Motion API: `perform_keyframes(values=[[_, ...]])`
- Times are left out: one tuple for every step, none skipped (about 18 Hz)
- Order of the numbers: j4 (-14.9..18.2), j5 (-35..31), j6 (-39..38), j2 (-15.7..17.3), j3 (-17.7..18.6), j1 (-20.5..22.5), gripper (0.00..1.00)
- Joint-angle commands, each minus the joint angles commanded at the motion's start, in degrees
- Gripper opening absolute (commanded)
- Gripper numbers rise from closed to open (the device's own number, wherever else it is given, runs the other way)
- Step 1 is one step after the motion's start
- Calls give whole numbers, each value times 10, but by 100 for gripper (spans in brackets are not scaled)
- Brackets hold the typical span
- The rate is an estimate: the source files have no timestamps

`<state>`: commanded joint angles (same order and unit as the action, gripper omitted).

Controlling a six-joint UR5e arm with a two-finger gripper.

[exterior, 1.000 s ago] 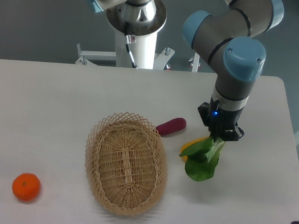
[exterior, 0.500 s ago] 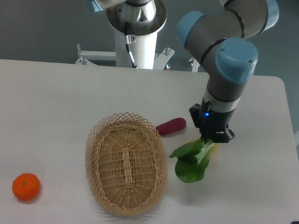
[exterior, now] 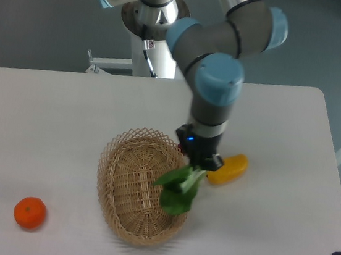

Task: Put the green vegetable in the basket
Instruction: 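Carry the held bok choy over the wicker basket and lower it, then open the gripper to release the bok choy into the basket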

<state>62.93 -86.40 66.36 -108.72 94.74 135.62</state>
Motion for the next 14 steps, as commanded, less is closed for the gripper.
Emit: perform_keyframes(values=[[-2, -1, 0, 0, 10, -4, 19], [-2, -1, -1, 1, 18, -9, 19], [-2, -1, -1, 1, 21, -14, 20], [-2, 0, -2, 1, 24, -19, 21], [-2, 0, -3, 0, 26, -23, 24], [-2, 0, -5, 0, 28, -25, 25], [-2, 0, -5, 0, 33, -26, 28], [-3, -1, -5, 0, 40, -29, 35], [-3, -2, -5, 0, 42, -31, 42], [-3, 0, -4, 0, 42, -31, 48], [-3, 0, -4, 0, 42, -31, 60], [-3, -1, -4, 0, 41, -30, 70], [-3, -1, -4, 0, 40, -30, 80], [-4, -2, -4, 0, 40, -30, 99]])
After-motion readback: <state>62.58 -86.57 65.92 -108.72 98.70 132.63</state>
